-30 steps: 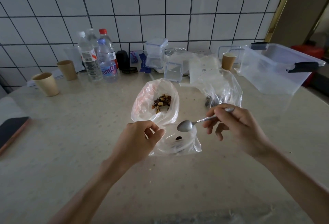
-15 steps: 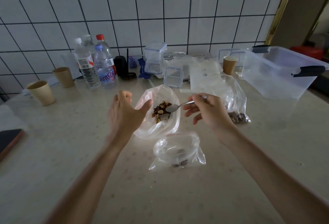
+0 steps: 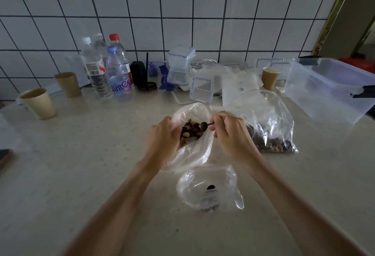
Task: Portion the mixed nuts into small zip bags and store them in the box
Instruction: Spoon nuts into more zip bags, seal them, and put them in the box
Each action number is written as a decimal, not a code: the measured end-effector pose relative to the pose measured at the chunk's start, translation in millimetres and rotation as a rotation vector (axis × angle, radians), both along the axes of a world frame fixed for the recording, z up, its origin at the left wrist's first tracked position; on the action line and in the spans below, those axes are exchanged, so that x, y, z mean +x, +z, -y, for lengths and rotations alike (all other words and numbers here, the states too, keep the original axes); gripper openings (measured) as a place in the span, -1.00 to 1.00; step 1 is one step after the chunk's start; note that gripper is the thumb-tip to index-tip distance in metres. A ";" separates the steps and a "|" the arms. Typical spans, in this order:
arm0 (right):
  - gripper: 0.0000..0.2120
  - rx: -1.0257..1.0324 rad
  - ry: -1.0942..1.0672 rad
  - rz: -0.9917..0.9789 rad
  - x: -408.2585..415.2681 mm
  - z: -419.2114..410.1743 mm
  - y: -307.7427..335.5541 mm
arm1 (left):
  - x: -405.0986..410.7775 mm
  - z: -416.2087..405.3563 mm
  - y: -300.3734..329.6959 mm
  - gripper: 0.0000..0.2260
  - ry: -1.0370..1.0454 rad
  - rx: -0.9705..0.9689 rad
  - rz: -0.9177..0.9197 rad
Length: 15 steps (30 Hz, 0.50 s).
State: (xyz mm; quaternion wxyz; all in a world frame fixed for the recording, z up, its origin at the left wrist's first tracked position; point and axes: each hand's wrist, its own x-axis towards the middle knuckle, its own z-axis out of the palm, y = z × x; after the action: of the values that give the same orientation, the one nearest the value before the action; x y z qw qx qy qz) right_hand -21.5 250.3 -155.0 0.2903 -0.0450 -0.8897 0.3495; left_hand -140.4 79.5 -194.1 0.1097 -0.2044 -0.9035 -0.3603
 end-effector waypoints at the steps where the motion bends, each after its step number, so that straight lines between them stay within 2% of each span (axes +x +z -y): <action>1: -0.69 -0.045 -0.001 -0.013 -2.3 -3.1 -1.1 | 1.5 -0.5 -2.6 -0.78 -0.014 0.067 0.014; 6: -0.71 -0.346 -0.007 0.024 -9.5 -6.7 -15.1 | 2.1 -1.2 -3.6 -0.83 -0.080 0.243 0.090; 10: -0.73 -0.670 0.018 0.127 -14.0 -4.7 -18.3 | 2.3 -4.4 -3.2 -0.78 -0.110 0.357 0.181; 15: -0.75 -0.959 0.040 0.178 -13.7 -4.7 -21.9 | 2.4 -5.0 -5.1 -0.80 -0.120 0.363 0.156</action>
State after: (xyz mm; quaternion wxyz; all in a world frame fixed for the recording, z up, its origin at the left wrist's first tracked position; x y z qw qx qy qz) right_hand -35.2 255.0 -176.8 0.1527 -0.1864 -0.6504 0.7203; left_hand -138.0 84.4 -199.3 0.0527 -0.2064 -0.8156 -0.5380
